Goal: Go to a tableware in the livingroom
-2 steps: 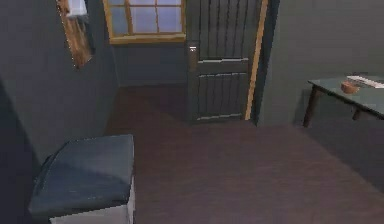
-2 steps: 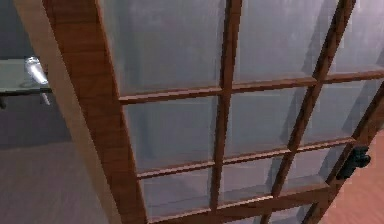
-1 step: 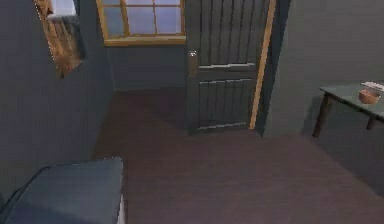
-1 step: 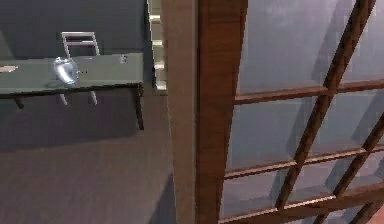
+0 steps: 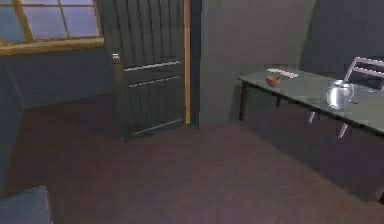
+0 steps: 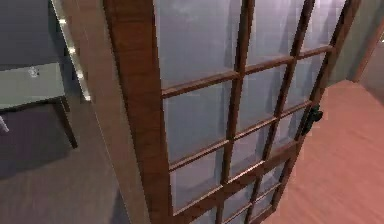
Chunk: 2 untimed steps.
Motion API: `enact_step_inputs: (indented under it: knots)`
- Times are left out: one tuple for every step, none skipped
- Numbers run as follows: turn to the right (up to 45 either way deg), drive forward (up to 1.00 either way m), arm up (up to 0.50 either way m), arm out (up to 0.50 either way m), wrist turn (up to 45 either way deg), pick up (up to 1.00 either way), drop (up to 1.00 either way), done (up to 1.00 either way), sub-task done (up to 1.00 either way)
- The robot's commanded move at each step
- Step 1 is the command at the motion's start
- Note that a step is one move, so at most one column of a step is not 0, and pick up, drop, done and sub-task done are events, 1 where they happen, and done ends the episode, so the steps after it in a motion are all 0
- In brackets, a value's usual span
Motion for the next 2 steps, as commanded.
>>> enact_step_inputs:
  knots:
    - [0.0, 0.45, 0.0, 0.0, 0.0, 0.0, 0.0, 0.0, 0.0]
    - [33.0, 0.0, 0.0, 0.0, 0.0, 0.0, 0.0, 0.0, 0.0]
